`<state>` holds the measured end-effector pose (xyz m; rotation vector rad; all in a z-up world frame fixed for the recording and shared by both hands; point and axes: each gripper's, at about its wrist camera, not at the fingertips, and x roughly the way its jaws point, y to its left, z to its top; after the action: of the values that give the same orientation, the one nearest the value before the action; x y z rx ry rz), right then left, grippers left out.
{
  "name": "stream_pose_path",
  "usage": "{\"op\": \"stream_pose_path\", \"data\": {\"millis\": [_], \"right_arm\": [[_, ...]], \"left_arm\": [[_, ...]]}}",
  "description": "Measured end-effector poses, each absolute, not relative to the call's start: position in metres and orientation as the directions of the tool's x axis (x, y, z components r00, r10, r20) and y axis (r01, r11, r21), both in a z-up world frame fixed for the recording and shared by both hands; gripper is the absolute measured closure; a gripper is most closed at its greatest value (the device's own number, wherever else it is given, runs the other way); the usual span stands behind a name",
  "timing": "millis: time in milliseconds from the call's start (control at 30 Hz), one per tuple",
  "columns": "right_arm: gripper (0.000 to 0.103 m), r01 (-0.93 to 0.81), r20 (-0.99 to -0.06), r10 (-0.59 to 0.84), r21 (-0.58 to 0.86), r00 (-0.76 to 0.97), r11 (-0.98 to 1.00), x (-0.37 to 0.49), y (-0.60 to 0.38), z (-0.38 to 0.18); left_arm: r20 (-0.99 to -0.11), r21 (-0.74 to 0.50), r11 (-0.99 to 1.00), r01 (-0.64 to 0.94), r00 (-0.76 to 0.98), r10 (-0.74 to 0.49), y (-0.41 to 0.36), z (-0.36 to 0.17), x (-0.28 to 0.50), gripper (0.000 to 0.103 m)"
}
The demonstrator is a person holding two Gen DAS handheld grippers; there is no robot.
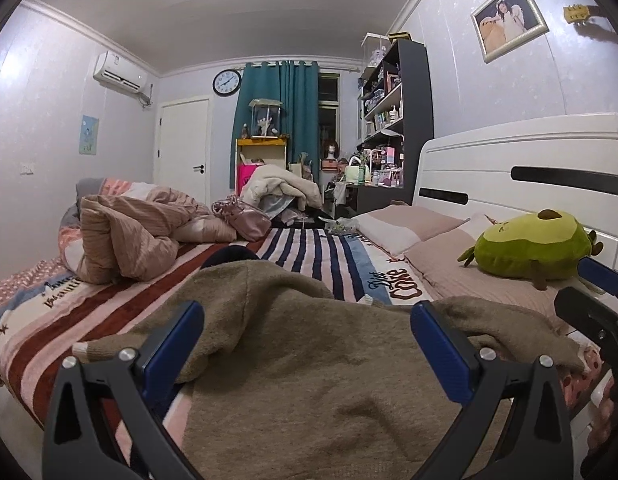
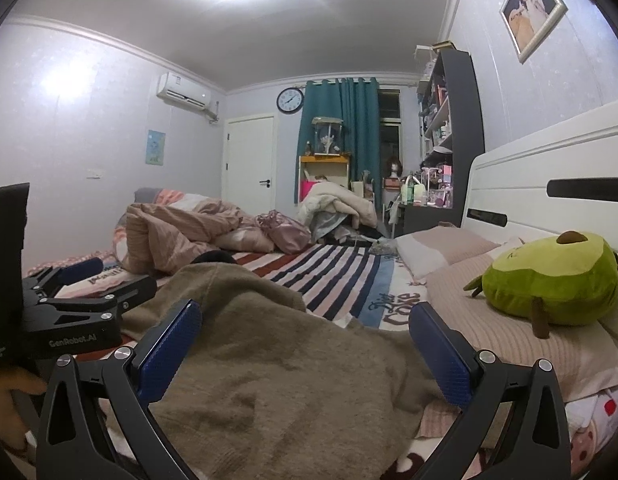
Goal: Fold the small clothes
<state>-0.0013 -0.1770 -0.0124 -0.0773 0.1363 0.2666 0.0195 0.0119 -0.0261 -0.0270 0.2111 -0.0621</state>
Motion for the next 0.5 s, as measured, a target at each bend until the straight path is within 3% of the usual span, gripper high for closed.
{"op": "stream_pose_path", "data": {"millis": [500], "right_arm": [[0.000,-0.287,-0.149,0.273,-0.082,0.951,0.954,-0.0011,-0.1752,-0.0163]], "left_arm": [[-0.232,-0.057,0.994,0.093,0.967,-0.103,0.0118,-0.0321,0.0263,0.001]]}}
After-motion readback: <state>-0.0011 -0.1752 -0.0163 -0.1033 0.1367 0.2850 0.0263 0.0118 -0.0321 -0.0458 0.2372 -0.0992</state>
